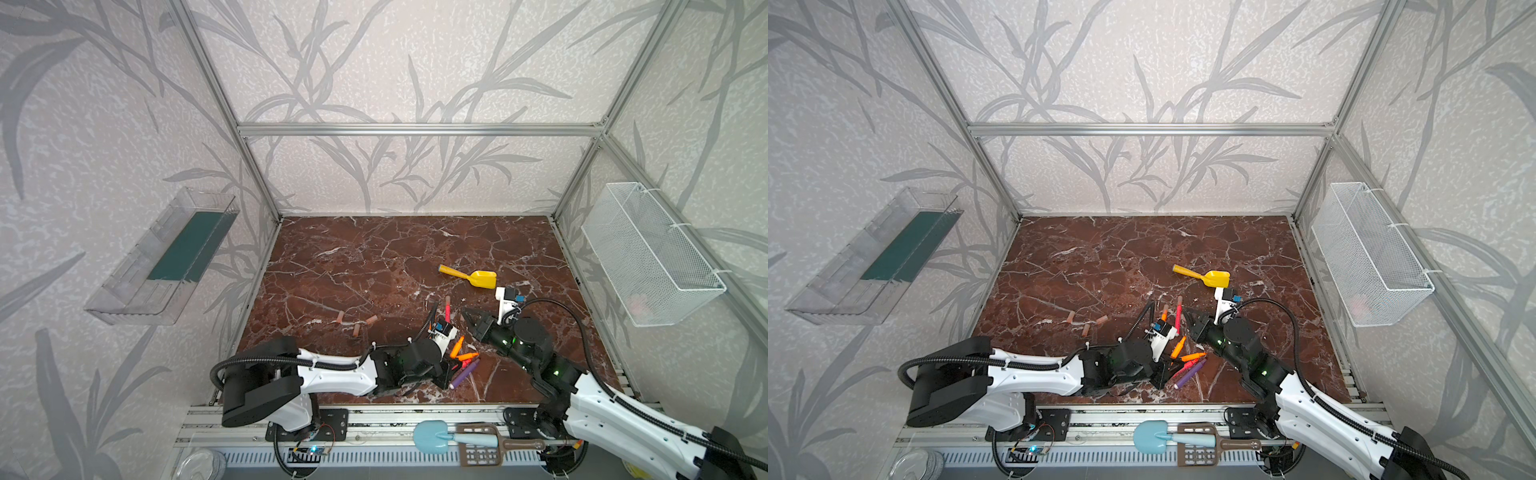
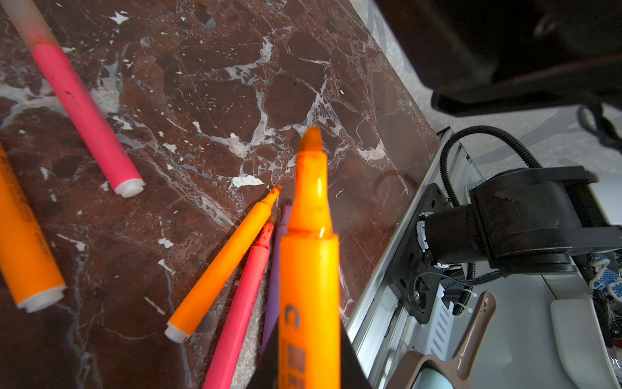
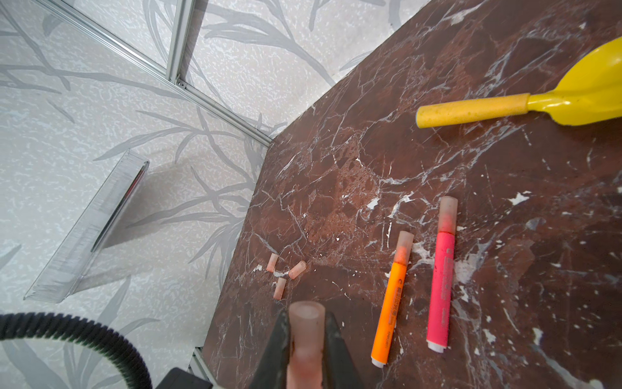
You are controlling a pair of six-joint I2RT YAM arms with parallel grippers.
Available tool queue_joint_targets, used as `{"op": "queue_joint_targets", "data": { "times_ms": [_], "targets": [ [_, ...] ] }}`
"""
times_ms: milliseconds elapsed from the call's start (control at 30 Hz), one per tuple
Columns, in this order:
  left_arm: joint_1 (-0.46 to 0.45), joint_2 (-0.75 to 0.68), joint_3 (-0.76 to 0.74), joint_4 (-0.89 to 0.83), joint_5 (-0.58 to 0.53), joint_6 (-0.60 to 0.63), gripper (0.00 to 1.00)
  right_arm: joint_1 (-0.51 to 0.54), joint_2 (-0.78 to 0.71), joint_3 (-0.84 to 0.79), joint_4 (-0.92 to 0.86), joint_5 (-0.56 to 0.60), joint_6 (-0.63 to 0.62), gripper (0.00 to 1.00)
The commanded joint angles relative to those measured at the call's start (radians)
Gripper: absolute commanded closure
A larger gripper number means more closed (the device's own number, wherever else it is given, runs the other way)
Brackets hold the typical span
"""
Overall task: Insert the pens into the pen caps
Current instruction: 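Bring the cap toward the highlighter tip with the right gripper while the left holds it, then align the pink cap over the orange highlighter tip with the right gripper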
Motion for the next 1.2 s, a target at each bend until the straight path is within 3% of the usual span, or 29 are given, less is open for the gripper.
{"op": "queue_joint_targets", "data": {
  "times_ms": [0, 667, 1167],
  "targets": [
    [-0.003, -0.023, -0.022, 0.065, -0.042, -0.012, 1.00, -0.003, -0.018, -0.007, 0.030, -0.020, 0.033, 0.95],
    [-0.007, -0.100, -0.049, 0.045, -0.131, -0.002, 1.00, -0.002, 0.000, -0.060, 0.130, -0.079, 0.121, 0.97],
    [-0.008, -0.093, -0.036, 0.042, -0.120, 0.008, 1.00, 0.000, 0.006, -0.077, 0.177, -0.090, 0.139, 0.98]
  ]
}}
